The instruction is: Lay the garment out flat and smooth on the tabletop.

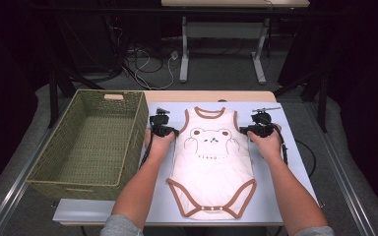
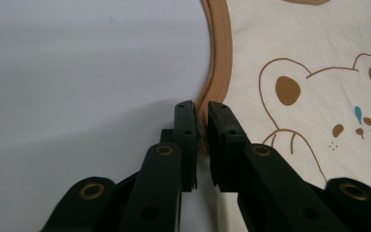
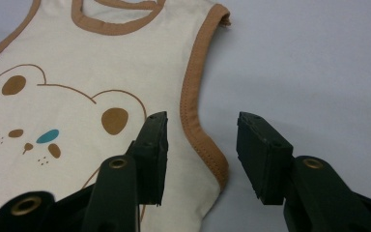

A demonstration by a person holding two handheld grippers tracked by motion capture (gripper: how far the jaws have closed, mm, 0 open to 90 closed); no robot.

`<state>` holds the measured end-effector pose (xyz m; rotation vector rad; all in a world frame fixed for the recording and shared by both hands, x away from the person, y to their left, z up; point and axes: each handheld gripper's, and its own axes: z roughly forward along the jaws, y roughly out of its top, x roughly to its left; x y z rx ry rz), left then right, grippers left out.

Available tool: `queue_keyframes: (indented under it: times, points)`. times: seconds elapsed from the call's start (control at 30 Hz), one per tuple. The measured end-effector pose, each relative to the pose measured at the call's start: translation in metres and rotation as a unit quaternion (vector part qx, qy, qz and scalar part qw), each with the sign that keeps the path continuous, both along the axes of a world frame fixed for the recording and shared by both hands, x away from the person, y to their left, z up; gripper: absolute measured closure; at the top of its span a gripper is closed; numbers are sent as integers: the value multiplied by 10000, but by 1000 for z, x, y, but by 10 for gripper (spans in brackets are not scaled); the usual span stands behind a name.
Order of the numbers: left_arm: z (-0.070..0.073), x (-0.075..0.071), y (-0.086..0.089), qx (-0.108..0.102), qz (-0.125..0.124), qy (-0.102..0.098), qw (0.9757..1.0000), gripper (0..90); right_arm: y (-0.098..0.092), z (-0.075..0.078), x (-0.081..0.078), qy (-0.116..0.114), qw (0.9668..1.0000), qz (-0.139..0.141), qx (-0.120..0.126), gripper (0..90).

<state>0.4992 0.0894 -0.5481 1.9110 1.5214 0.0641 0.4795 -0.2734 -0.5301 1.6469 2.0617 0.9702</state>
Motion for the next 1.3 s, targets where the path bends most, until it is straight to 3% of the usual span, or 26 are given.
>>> queue_keyframes:
  times: [0.27,0.5,0.67,0.77,0.97,1.3]
  points:
    - [2,-1,-1,138,-41,-102,9998,872,-2,-5,2,252,9994,-238,91,576]
    - [4,-1,0,112,-63,-145,9998,872,-8,-12,4,463,9984,-289,125,614]
    - [3,-1,-1,129,-78,-123,9998,873,-12,-17,2,432,9986,-250,200,666]
    - [2,-1,-2,141,-87,-118,9998,872,-12,-16,2,460,9987,-182,98,704]
    - [2,-1,-1,170,-96,-139,9997,873,-3,-17,0,325,9987,2,-394,780]
    - [3,-1,-1,177,-142,-155,9996,873,1,-16,0,279,9978,80,-593,882]
